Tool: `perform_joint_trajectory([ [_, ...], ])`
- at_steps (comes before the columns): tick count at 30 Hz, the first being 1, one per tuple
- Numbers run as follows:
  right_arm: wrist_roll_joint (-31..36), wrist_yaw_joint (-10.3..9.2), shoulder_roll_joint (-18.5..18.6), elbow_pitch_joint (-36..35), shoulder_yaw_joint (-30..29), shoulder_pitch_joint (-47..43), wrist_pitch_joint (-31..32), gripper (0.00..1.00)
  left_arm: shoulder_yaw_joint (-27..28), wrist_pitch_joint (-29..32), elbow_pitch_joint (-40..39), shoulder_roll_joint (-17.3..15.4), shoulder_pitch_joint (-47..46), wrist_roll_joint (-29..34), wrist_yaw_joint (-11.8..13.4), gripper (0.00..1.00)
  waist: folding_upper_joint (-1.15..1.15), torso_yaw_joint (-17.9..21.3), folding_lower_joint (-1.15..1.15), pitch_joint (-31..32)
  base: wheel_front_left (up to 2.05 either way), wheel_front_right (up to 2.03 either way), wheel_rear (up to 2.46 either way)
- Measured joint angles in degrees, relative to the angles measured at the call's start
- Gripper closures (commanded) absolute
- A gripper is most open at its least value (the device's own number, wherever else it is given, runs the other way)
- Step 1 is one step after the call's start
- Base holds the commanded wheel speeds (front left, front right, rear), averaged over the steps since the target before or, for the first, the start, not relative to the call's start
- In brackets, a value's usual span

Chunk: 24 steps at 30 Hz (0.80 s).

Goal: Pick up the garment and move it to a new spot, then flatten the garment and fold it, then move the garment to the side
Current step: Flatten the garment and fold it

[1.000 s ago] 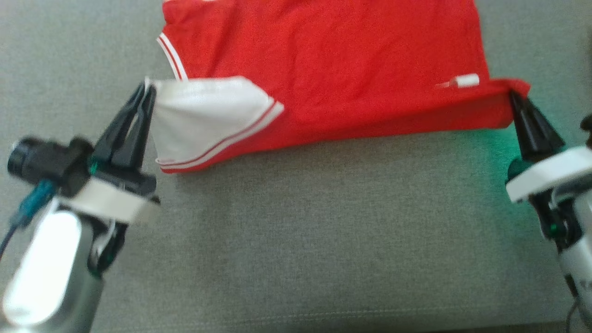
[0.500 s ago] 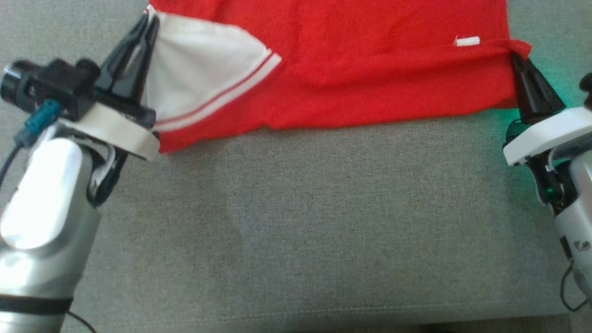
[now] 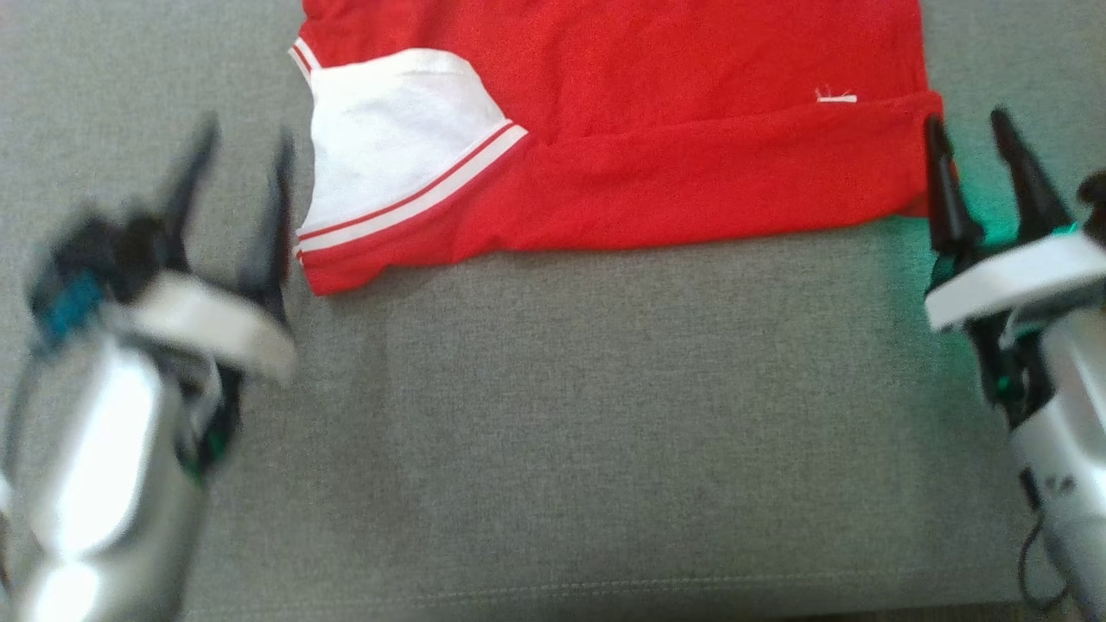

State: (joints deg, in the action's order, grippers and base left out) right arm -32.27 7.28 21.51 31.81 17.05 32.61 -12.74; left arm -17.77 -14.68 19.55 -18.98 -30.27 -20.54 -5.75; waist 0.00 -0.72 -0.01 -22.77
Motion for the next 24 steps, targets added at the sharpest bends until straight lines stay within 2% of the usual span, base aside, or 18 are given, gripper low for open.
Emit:
perform_joint_trajectory([
  [5,0.0,0.00,-1.3,-1.5,-0.7,-5.1,-0.4,0.00,0.5,0.0,1.5,2.8,12.0,-2.9,2.5,0.00,0.00,0.2,-0.01,1.5,0.00,0.00,0.00],
  [9,0.0,0.00,-2.3,-1.7,-2.1,-6.4,-0.4,0.00,1.6,1.1,4.3,5.3,13.5,-6.4,3.7,0.00,0.00,0.1,0.00,1.8,0.00,0.00,0.00],
  [19,1.2,0.00,-3.3,-1.8,-3.8,-8.1,-0.4,0.00,1.0,1.0,6.1,6.6,12.9,-7.4,2.2,0.00,0.00,0.3,0.00,2.3,0.00,0.00,0.00],
  [24,1.6,0.00,-3.6,-2.0,-4.1,-8.7,-0.4,0.00,0.9,1.0,5.8,6.6,12.9,-7.4,2.5,0.00,0.00,0.4,0.01,2.5,0.00,0.00,0.00],
])
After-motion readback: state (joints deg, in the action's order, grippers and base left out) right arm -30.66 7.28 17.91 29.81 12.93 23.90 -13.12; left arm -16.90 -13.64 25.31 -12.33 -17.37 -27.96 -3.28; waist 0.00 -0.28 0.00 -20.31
